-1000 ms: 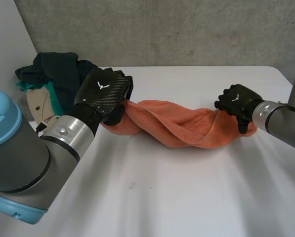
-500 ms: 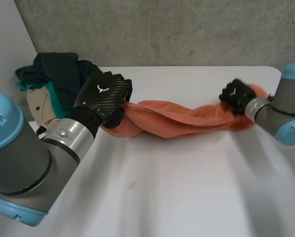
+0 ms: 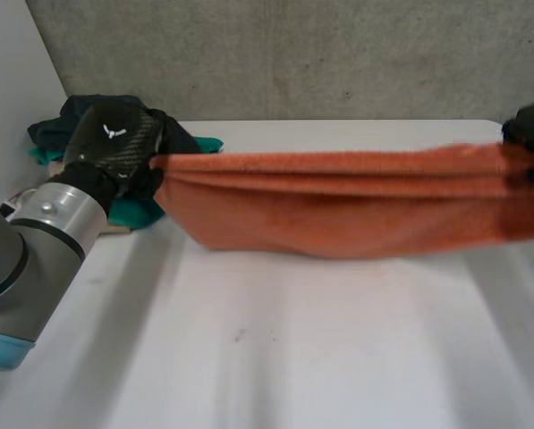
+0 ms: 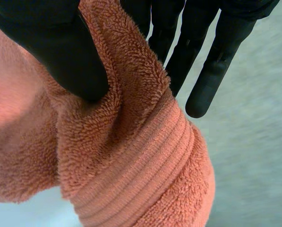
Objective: Fold the laundry.
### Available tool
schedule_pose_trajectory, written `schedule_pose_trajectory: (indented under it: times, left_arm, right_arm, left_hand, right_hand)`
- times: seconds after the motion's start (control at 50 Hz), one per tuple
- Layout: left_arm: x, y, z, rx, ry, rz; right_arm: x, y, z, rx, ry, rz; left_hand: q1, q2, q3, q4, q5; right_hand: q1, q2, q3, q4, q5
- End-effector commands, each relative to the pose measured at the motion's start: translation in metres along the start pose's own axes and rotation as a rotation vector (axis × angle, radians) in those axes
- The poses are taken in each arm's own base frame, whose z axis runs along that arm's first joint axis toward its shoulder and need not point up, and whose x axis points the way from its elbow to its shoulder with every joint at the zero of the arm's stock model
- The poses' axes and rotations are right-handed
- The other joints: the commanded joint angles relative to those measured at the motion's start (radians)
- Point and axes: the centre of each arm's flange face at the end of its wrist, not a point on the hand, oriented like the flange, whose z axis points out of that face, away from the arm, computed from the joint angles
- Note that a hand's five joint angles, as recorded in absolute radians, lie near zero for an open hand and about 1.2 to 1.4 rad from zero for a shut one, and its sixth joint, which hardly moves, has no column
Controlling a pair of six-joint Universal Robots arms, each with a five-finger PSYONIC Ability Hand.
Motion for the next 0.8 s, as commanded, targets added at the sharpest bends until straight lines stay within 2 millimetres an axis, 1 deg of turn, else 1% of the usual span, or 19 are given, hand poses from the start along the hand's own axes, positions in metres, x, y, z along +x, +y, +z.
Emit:
schedule_pose_trajectory:
  times: [0.02, 0.08, 0.16, 0.18, 0.22, 0.24, 0.26, 0.32, 0.34, 0.4, 0.42, 0.46, 0.54, 0.56, 0.62, 0.66, 0.72, 0.74, 0.8]
  left_arm:
    - [0.018, 0.045, 0.026, -0.097, 0.104, -0.001]
    - [0.018, 0.053, 0.043, -0.094, 0.102, 0.027]
    - [0.011, 0.040, 0.083, 0.003, 0.072, 0.091]
    - [0.004, 0.020, 0.099, 0.087, 0.043, 0.126]
    - [-0.006, -0.002, 0.114, 0.184, 0.001, 0.160]
    - [-0.019, -0.036, 0.126, 0.322, -0.059, 0.183]
    - [-0.026, -0.055, 0.131, 0.410, -0.095, 0.195]
    - [-0.036, -0.076, 0.134, 0.536, -0.163, 0.196]
    - [-0.041, -0.092, 0.132, 0.610, -0.209, 0.174]
    - [-0.047, -0.108, 0.125, 0.675, -0.245, 0.128]
    - [-0.050, -0.104, 0.120, 0.650, -0.244, 0.106]
    - [-0.044, -0.093, 0.117, 0.599, -0.213, 0.081]
    - [-0.026, -0.054, 0.109, 0.442, -0.149, 0.051]
    - [-0.018, -0.036, 0.104, 0.376, -0.123, 0.044]
    - [-0.009, -0.010, 0.096, 0.287, -0.093, 0.038]
    - [-0.001, 0.014, 0.088, 0.213, -0.071, 0.031]
    - [0.010, 0.041, 0.074, 0.122, -0.040, 0.023]
    - [0.012, 0.047, 0.071, 0.103, -0.034, 0.019]
    - [0.021, 0.066, 0.057, 0.034, -0.007, 0.013]
  right_arm:
    - [-0.032, 0.020, -0.003, -0.107, -0.206, 0.091]
    - [-0.034, 0.032, 0.021, -0.096, -0.199, 0.108]
    - [-0.012, 0.024, 0.046, 0.014, -0.057, 0.144]
    - [-0.006, 0.020, 0.049, 0.049, -0.020, 0.161]
    - [0.017, -0.005, 0.061, 0.247, 0.126, 0.203]
    - [0.026, -0.016, 0.066, 0.348, 0.180, 0.219]
    - [0.030, -0.022, 0.069, 0.416, 0.210, 0.229]
    - [0.046, -0.035, 0.076, 0.652, 0.323, 0.293]
    - [0.051, -0.041, 0.073, 0.718, 0.355, 0.299]
    - [0.063, -0.054, 0.056, 0.856, 0.433, 0.313]
    - [0.064, -0.056, 0.052, 0.863, 0.444, 0.313]
    - [0.057, -0.043, 0.057, 0.802, 0.424, 0.339]
    - [0.033, -0.015, 0.075, 0.608, 0.309, 0.427]
    - [0.027, -0.010, 0.078, 0.570, 0.286, 0.436]
    - [0.003, 0.012, 0.089, 0.406, 0.176, 0.452]
    - [-0.021, 0.030, 0.097, 0.289, 0.093, 0.413]
    - [-0.043, 0.045, 0.101, 0.193, 0.027, 0.349]
    - [-0.055, 0.055, 0.102, 0.131, -0.005, 0.298]
    - [-0.071, 0.063, 0.099, 0.059, -0.065, 0.227]
  left_hand:
    - [0.229, 0.200, 0.204, 0.197, 0.237]
    - [0.229, 0.200, 0.204, 0.197, 0.237]
    - [0.229, 0.200, 0.204, 0.197, 0.237]
    - [0.229, 0.200, 0.204, 0.197, 0.237]
    - [0.229, 0.200, 0.204, 0.197, 0.237]
    - [0.229, 0.200, 0.204, 0.197, 0.237]
    - [0.229, 0.200, 0.204, 0.197, 0.237]
    - [0.229, 0.200, 0.204, 0.197, 0.237]
    - [0.229, 0.200, 0.204, 0.197, 0.237]
    - [0.229, 0.200, 0.204, 0.197, 0.237]
    - [0.229, 0.200, 0.204, 0.197, 0.237]
    - [0.229, 0.200, 0.204, 0.197, 0.237]
    - [0.229, 0.200, 0.204, 0.197, 0.237]
    - [0.229, 0.200, 0.204, 0.197, 0.237]
    - [0.229, 0.200, 0.204, 0.197, 0.237]
    - [0.229, 0.200, 0.204, 0.197, 0.237]
    - [0.229, 0.200, 0.204, 0.197, 0.237]
    - [0.229, 0.200, 0.204, 0.197, 0.237]
    - [0.229, 0.200, 0.204, 0.197, 0.237]
  right_hand:
    - [0.371, 0.233, 0.208, 0.199, 0.273]
    - [0.371, 0.233, 0.208, 0.199, 0.273]
    - [0.371, 0.233, 0.208, 0.199, 0.273]
    - [0.371, 0.233, 0.208, 0.199, 0.273]
    - [0.371, 0.233, 0.208, 0.199, 0.273]
    - [0.371, 0.233, 0.208, 0.199, 0.273]
    - [0.371, 0.233, 0.208, 0.199, 0.273]
    - [0.371, 0.233, 0.208, 0.199, 0.273]
    - [0.371, 0.233, 0.208, 0.199, 0.273]
    - [0.371, 0.233, 0.208, 0.199, 0.273]
    - [0.371, 0.233, 0.208, 0.199, 0.273]
    - [0.371, 0.233, 0.208, 0.199, 0.273]
    - [0.371, 0.233, 0.208, 0.199, 0.273]
    - [0.371, 0.233, 0.208, 0.199, 0.273]
    - [0.371, 0.233, 0.208, 0.199, 0.273]
    - [0.371, 0.233, 0.208, 0.199, 0.273]
    - [0.371, 0.233, 0.208, 0.199, 0.273]
    - [0.371, 0.233, 0.208, 0.199, 0.273]
    - [0.371, 0.233, 0.208, 0.199, 0.273]
